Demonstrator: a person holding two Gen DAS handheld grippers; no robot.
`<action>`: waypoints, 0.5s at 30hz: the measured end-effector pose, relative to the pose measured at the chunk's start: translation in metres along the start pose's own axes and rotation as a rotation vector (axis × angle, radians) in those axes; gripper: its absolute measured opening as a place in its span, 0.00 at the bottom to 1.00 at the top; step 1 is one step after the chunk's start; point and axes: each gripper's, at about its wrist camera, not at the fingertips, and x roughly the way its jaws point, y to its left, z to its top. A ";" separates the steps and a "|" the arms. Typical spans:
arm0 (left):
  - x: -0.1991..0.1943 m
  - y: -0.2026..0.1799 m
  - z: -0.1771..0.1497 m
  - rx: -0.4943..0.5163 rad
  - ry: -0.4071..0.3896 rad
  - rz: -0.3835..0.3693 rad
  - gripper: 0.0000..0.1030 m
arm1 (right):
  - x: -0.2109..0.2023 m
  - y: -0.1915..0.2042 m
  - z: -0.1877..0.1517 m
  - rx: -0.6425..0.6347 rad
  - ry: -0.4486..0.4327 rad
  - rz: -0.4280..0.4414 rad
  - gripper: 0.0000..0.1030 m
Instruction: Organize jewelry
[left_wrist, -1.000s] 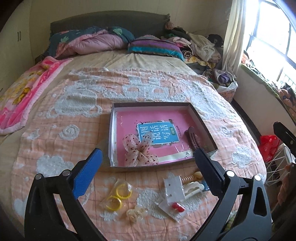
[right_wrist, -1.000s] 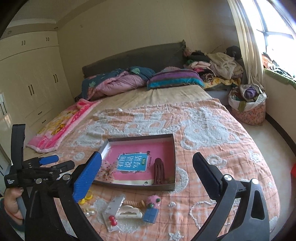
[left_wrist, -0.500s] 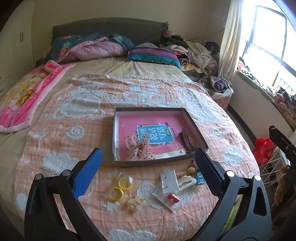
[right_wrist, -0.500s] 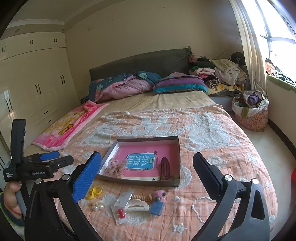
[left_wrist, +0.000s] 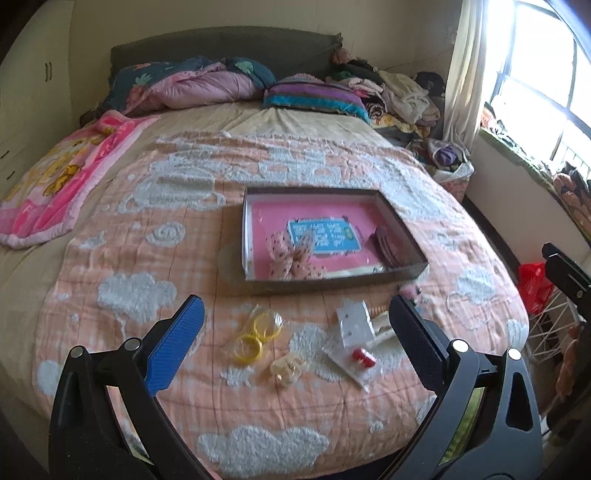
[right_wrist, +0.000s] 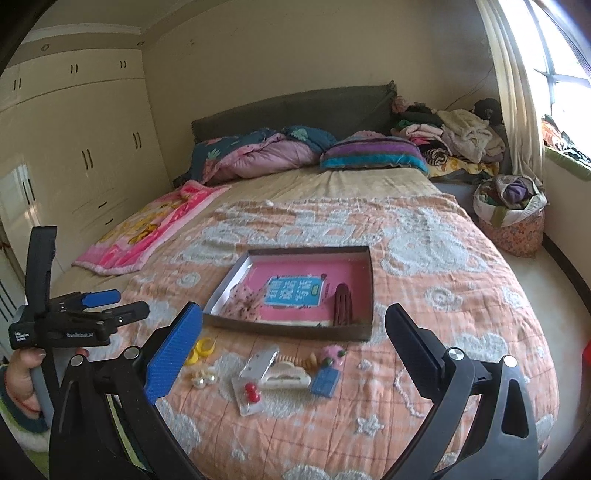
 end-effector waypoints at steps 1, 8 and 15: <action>0.002 0.000 -0.005 0.001 0.009 -0.002 0.91 | 0.001 0.002 -0.003 -0.006 0.007 0.001 0.96; 0.013 -0.002 -0.026 0.025 0.056 0.012 0.91 | 0.001 0.009 -0.017 -0.024 0.033 0.010 0.96; 0.018 -0.003 -0.045 0.038 0.087 0.022 0.91 | 0.005 0.012 -0.033 -0.031 0.070 0.018 0.96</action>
